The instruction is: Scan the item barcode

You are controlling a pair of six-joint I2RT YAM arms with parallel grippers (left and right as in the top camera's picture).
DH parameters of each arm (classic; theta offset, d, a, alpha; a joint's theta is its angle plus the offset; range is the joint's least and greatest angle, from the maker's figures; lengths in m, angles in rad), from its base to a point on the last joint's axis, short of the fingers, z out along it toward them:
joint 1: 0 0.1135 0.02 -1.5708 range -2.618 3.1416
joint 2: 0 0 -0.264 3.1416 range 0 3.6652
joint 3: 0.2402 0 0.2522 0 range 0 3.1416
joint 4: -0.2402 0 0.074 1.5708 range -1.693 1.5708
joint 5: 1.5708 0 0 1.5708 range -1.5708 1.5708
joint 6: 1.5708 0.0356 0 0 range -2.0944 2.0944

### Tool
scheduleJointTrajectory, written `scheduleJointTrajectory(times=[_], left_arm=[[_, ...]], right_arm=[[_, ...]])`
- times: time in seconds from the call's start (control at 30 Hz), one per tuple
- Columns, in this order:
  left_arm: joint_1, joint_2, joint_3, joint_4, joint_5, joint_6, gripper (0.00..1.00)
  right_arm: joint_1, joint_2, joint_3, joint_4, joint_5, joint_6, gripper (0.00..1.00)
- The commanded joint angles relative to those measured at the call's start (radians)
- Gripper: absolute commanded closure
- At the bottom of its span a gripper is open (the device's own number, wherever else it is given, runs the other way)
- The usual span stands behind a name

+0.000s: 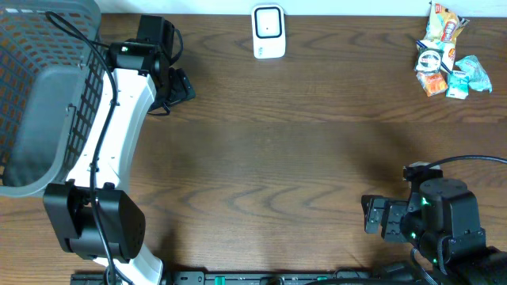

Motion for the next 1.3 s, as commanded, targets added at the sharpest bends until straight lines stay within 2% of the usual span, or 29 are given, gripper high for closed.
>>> scheduleJointTrajectory(times=[0.0, 0.13, 0.3, 0.63, 0.93, 1.27], left_arm=[[0.003, -0.005, 0.003, -0.003, -0.012, 0.017, 0.02], [0.003, -0.005, 0.003, -0.003, -0.012, 0.017, 0.02], [0.003, -0.005, 0.003, -0.003, -0.012, 0.017, 0.02], [0.003, -0.005, 0.003, -0.003, -0.012, 0.017, 0.02], [0.003, -0.005, 0.003, -0.003, -0.012, 0.017, 0.02], [0.003, -0.005, 0.003, -0.003, -0.012, 0.017, 0.02]], right_arm=[[0.004, -0.002, -0.013, 0.023, 0.002, -0.043, 0.01], [0.000, -0.010, -0.040, 0.072, 0.002, -0.095, 0.01], [-0.029, -0.113, -0.150, 0.190, 0.001, -0.170, 0.01], [-0.092, -0.379, -0.463, 0.571, -0.059, -0.345, 0.01], [-0.145, -0.531, -0.649, 0.848, -0.190, -0.473, 0.01], [-0.171, -0.652, -0.833, 1.066, -0.227, -0.479, 0.01]])
